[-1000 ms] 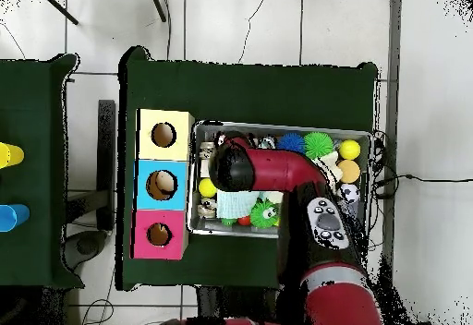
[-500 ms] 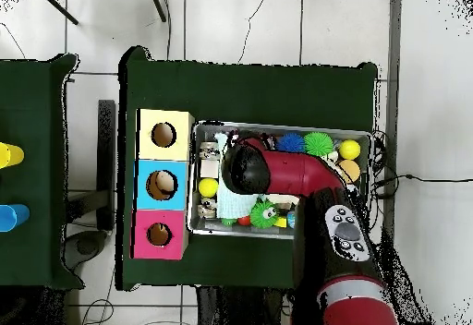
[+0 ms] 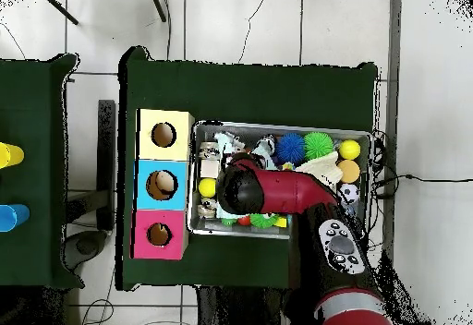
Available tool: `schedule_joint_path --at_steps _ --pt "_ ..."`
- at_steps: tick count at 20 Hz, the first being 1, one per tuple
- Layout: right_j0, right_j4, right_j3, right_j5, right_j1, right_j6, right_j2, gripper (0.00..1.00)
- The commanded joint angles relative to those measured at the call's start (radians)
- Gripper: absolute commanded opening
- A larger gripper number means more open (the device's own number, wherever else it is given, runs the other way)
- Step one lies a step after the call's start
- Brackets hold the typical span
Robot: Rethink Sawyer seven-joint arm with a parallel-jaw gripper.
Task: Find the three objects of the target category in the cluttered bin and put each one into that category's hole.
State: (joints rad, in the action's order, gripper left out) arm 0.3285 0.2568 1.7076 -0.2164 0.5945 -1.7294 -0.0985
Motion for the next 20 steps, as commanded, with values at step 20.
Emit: schedule_joint_path --at_steps 20 --pt "0.028 0.061 0.113 -0.187 0.062 0.043 -0.126 1.0"
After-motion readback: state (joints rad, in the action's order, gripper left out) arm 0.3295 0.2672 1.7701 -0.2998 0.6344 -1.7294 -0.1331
